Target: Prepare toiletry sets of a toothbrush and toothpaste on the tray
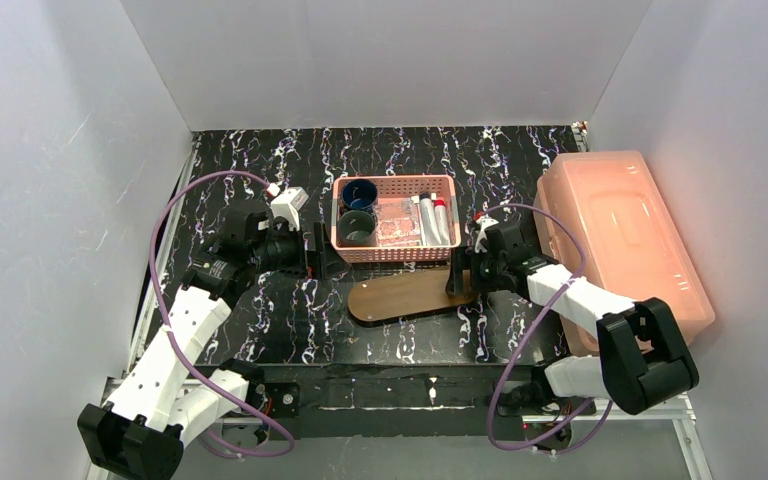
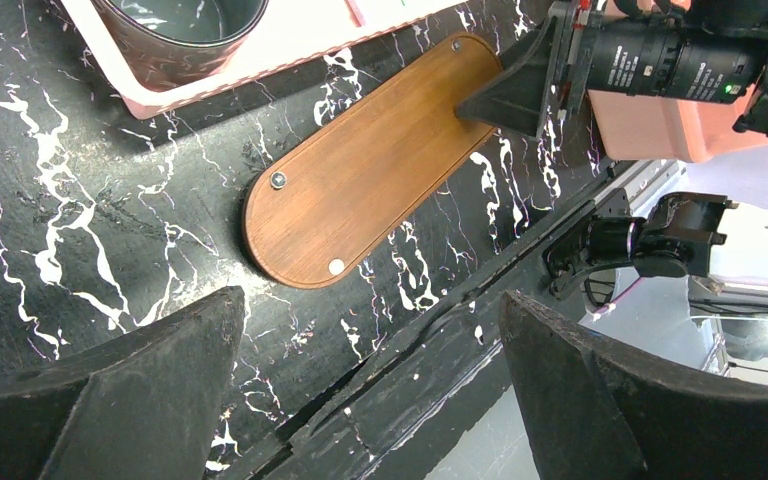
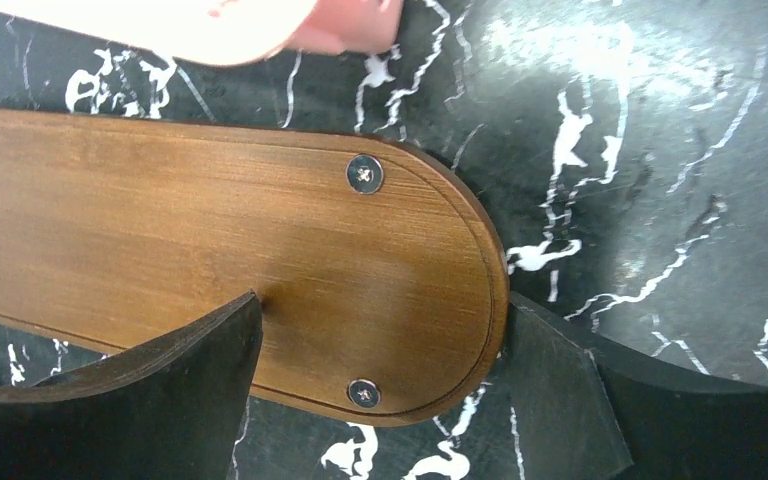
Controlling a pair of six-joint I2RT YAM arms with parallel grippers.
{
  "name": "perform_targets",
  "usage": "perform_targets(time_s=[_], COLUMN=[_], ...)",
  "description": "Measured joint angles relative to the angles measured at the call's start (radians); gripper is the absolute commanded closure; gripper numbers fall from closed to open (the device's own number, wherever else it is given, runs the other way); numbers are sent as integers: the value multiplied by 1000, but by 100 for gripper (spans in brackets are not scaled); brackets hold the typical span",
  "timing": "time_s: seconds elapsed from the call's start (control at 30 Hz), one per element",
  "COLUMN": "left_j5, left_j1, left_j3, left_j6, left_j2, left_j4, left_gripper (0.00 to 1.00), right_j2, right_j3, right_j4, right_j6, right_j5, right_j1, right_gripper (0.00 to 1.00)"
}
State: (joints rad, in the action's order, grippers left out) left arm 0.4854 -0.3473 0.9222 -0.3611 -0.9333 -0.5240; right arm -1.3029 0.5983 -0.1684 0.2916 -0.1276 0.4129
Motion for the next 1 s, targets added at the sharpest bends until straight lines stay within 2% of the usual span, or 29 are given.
perform_targets(time_s=[0.7,1.0], left_j5=[-63,-118], left_j1=[-5,-6], left_j3=[-2,-121], left_j6=[-24,-120], left_j2=[-6,-15], left_j4=[-24,-68], left_gripper=[2,2], right_j2=[146,174], right_j3=[-68,-79], right_j4=[-53,-77], right_j6=[182,230], right_j5=[172,228], right_j1=[304,368], right_gripper=[11,9])
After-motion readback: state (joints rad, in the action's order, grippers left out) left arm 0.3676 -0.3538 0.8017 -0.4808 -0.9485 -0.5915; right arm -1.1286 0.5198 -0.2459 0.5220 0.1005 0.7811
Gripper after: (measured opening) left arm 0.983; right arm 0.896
